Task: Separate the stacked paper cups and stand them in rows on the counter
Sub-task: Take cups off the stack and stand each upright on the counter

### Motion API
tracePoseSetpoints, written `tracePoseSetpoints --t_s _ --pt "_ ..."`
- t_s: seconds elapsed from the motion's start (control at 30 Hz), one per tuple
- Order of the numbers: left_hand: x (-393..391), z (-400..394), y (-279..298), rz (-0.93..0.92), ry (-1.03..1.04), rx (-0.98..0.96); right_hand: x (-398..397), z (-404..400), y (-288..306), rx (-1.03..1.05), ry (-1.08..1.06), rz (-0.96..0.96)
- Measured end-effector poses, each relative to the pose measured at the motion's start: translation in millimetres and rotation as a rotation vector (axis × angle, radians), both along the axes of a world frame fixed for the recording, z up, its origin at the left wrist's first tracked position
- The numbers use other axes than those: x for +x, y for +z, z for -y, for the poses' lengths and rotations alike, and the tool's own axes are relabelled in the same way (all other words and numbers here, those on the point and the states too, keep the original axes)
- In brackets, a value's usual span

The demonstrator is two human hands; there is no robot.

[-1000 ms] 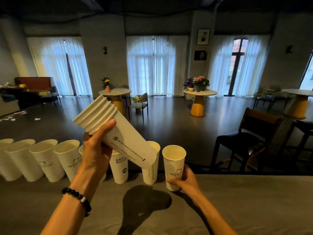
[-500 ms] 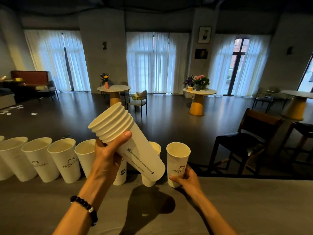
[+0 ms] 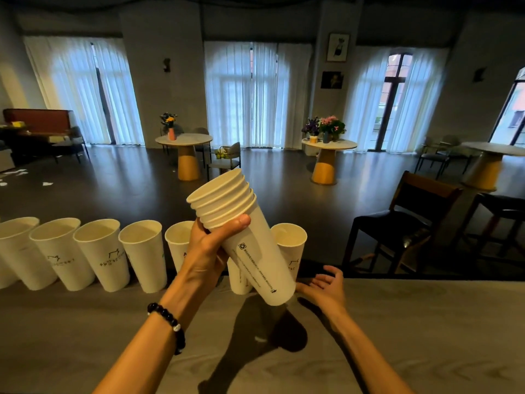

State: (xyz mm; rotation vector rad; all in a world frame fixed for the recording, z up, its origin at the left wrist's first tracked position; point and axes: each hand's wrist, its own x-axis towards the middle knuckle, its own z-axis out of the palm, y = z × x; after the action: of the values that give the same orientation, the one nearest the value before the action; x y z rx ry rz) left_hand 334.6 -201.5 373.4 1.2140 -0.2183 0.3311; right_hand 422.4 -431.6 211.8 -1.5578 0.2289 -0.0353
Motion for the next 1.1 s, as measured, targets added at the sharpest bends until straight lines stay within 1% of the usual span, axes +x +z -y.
tracePoseSetpoints --t_s 0.07,0.1,0.13,0.17,0.2,0.23,0.27,0.3,0.33,0.4,0.47,0.6,0.67,0.8,0.87,1.0,1.1 --pt "-2 16 -2 -0.042 -0.067 -0.017 -13 8 18 0.002 -0.142 0.041" --pt "-4 23 -4 -0.06 -0.106 -0.025 -20 12 30 0.011 -0.152 0.093" --pt "-5 30 -5 -0.073 -0.136 -0.029 -28 16 43 0.043 -0.102 0.151" --pt "-6 38 -5 -0.081 -0.153 -0.024 -36 20 55 0.099 0.005 0.187" --pt "-8 47 -4 -0.087 -0.167 -0.01 -47 26 69 0.167 0.178 0.192" --pt "-10 57 -4 -0.096 -0.18 0.009 -58 31 81 0.237 0.379 0.164" --pt "-12 66 -4 -0.106 -0.189 0.02 -68 35 92 0.272 0.536 0.12" --pt "-14 73 -4 -0.116 -0.195 0.014 -76 40 99 0.263 0.657 0.079" --pt "-15 78 -3 -0.126 -0.202 -0.009 -82 43 103 0.208 0.741 0.071" --pt "-19 88 -2 -0.132 -0.22 -0.04 -91 51 107 0.066 0.807 0.094" --pt "-21 91 1 -0.118 -0.209 -0.003 -96 52 109 -0.029 0.775 0.102" --pt "-24 97 7 0.015 -0.125 0.18 -99 66 107 -0.159 0.66 0.175" --pt "-24 94 16 0.07 -0.104 0.176 -98 72 102 -0.256 0.598 0.211" --pt "-24 84 41 0.17 -0.092 0.079 -89 80 79 -0.329 0.432 0.229" --pt "-23 74 53 0.199 -0.056 0.034 -80 81 64 -0.329 0.359 0.205" --pt "-20 47 64 0.221 0.013 -0.033 -59 79 40 -0.264 0.263 0.1" --pt "-22 29 58 0.209 0.054 -0.005 -43 70 29 -0.201 0.19 0.085"
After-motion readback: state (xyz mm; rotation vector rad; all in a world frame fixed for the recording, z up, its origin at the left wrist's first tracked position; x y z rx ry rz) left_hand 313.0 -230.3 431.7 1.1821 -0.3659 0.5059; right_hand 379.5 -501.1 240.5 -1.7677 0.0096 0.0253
